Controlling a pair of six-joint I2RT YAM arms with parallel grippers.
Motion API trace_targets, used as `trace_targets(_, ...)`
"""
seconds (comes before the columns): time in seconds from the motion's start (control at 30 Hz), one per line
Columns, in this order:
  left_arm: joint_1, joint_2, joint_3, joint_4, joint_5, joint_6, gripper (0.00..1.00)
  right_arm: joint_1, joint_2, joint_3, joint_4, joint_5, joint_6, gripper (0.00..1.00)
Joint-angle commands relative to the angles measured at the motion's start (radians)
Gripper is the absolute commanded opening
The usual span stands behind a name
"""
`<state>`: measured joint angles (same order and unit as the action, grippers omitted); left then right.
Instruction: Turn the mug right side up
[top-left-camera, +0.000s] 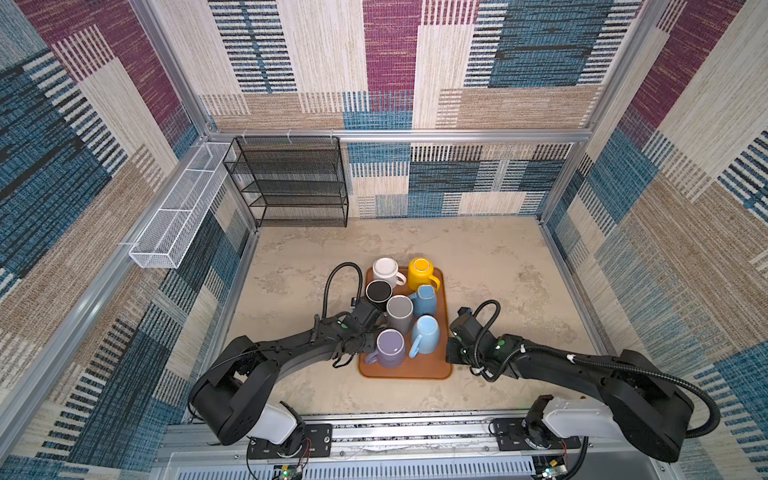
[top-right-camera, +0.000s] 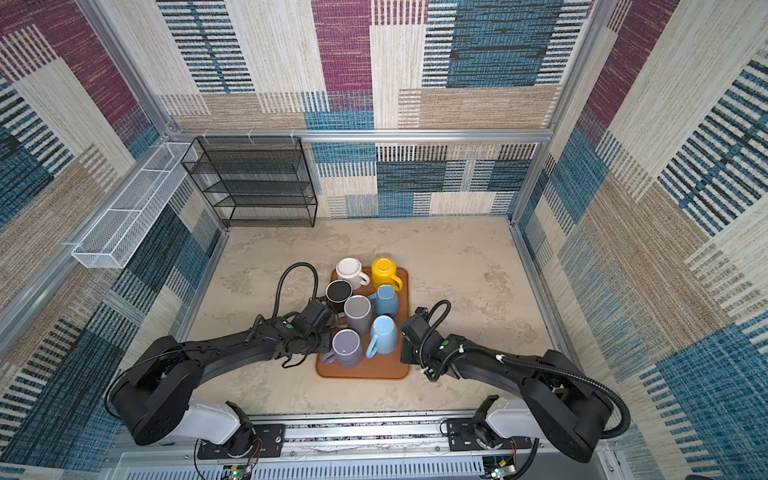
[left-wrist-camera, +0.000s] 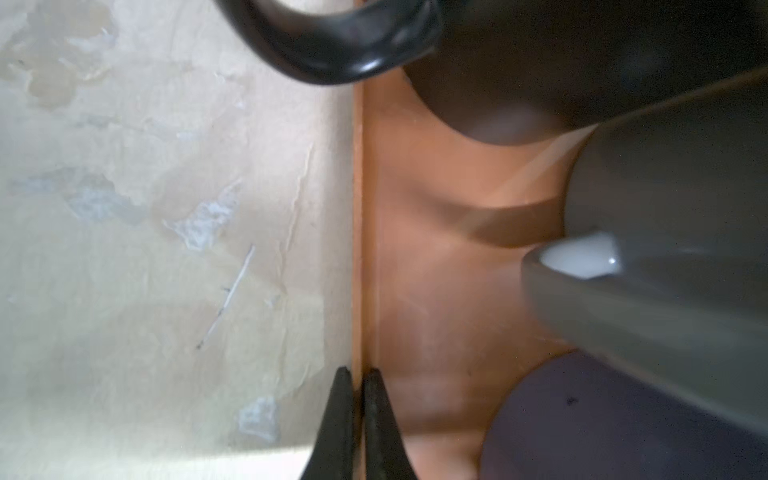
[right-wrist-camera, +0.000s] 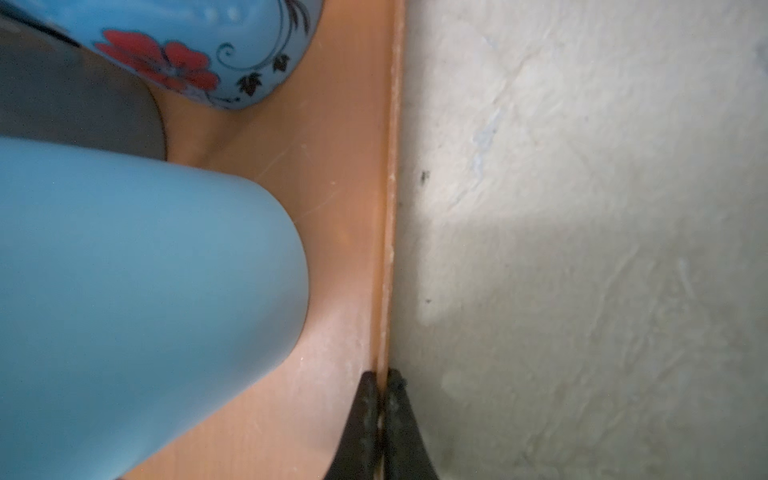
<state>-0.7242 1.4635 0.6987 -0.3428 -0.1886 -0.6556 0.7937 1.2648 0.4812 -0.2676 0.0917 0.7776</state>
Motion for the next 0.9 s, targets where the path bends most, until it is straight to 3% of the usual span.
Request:
trace_targets(0.0, -0.043, -0.012, -0.017, -0.059, 0.069, -0.078, 0.00, 0.036, -0.018, -0.020, -0.092, -0.063, 0.072, 0.00)
trace_targets(0.23, -0.111, -0.087, -0.072, -0.085, 0.042, -0.168, 0.00, 0.083, -0.051, -0.034, -0.131, -0.051, 0.121, 0.00)
trace_targets(0.63, -0.147, -0.106, -0.071, -0.105, 0.023, -0.181, 0.00, 0.114, -0.063, -0.044, -0.153, -0.036, 0.149, 0.00)
trace_targets(0.73, -0.146, -0.106, -0.050, -0.128, 0.003, -0.167, 0.00, 0.114, -0.066, -0.042, -0.149, -0.035, 0.149, 0.13)
trace_targets(0.87, -0.147, -0.115, -0.015, -0.178, -0.036, -0.142, 0.11, 0.114, -0.081, -0.039, -0.144, -0.027, 0.147, 0.25)
